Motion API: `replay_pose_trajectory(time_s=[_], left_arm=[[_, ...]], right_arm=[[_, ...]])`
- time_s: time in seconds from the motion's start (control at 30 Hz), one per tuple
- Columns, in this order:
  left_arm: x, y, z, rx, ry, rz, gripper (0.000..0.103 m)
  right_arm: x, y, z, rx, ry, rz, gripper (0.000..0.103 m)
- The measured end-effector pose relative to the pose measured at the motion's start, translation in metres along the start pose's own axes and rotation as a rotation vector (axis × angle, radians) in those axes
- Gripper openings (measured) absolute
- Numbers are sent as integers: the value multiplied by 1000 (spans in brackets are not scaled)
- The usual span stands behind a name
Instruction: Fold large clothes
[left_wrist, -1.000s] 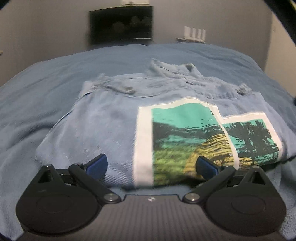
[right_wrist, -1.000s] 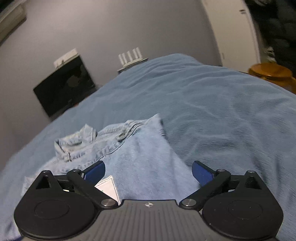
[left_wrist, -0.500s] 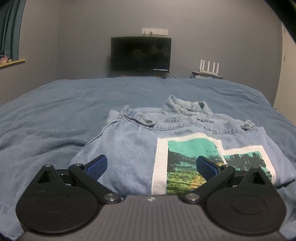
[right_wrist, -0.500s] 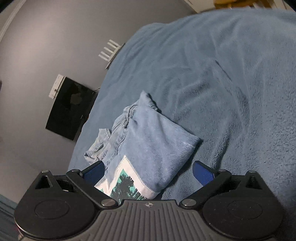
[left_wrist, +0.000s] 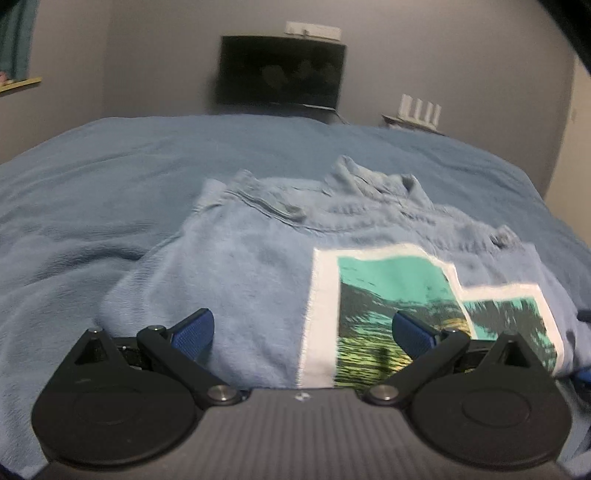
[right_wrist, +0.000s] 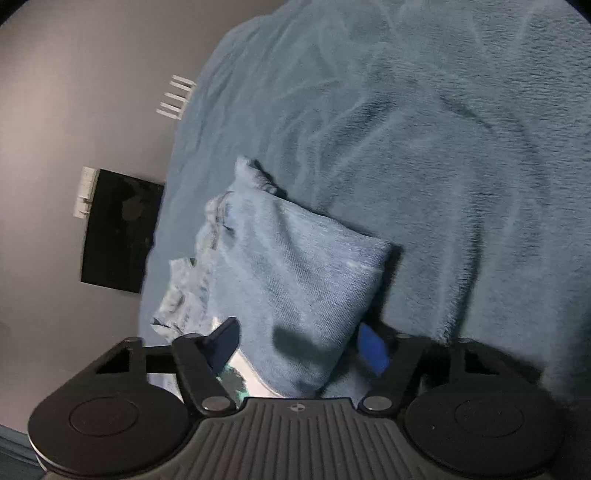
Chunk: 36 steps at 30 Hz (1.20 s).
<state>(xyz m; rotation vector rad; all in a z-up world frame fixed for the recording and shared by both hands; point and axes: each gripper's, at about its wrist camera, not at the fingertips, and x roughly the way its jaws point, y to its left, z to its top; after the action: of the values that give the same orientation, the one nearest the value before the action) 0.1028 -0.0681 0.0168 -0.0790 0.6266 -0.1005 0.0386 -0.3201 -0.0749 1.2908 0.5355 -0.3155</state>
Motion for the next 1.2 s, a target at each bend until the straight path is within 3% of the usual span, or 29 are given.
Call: replay_pose_trajectory(time_s=[0.13,0.33,0.5,0.7,0.87,0.93,0.97,1.13,1.2], left_arm=[[7,-5,-2,20,26,-45,103],[13,-9,-1,29,35,-76,103],[16,-9,-2,33,42,-80,103],[15,-9,-1,35,42,-83,103],[16,-10,-2,47,48,-78,103],[16,-11,-3,58,51,-75,103],[16,-11,-4,63,53,-73,103],[14,-13,0,66,54,-59,103],[8,-15,9,62,26,-26,103]], right_arm=[[17,-7,-1,51,20,-42,66],[20,0,0,72,-48,48,66],[37,-6,-2,109,-39,1,64],[38,19,-1,22,-77,72,64],[69,8,1,103,4,27,66],[71,15,-1,80,-11,26,67],[68,20,-2,62,-37,43,63],[59,55,-13,-126,-116,27,58],[63,65,-14,-163,-128,18,58]])
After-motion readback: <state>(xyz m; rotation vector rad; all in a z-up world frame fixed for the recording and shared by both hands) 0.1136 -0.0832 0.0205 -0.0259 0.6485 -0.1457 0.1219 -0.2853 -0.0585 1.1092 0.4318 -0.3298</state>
